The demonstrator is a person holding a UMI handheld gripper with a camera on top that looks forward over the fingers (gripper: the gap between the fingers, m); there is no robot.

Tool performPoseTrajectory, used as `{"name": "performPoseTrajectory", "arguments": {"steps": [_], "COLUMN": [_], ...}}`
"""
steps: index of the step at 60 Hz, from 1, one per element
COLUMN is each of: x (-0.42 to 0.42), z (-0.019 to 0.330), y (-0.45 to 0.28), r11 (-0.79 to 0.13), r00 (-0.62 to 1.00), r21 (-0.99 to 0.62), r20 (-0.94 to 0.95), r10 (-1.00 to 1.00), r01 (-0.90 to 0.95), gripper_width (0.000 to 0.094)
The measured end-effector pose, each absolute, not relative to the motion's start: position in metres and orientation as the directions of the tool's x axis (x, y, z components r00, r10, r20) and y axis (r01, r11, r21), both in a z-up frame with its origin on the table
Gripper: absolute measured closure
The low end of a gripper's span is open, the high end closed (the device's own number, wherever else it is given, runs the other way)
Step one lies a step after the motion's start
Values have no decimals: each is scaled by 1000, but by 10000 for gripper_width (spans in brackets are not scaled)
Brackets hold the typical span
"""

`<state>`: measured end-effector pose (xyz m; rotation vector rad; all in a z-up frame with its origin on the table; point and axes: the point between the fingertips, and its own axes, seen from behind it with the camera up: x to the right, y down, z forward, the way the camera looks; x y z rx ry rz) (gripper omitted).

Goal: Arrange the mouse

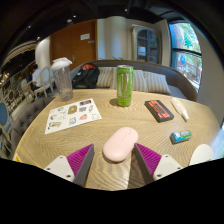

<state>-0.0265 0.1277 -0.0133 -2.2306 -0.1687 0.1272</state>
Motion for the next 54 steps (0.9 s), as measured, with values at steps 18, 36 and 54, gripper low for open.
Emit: {"name": "performPoseTrajectory", "arguments": {"steps": [18,36,54], "x": [-24,-3,217], "z": [-13,77,137], "y": [162,115,40], "r11": [-589,-456,-396], "r00": [993,984,989], "r21": [-808,-886,-914], "r20": [-49,6,131], "r10": [112,175,-71], "r01": [27,86,92], "gripper_width": [456,533,537]}}
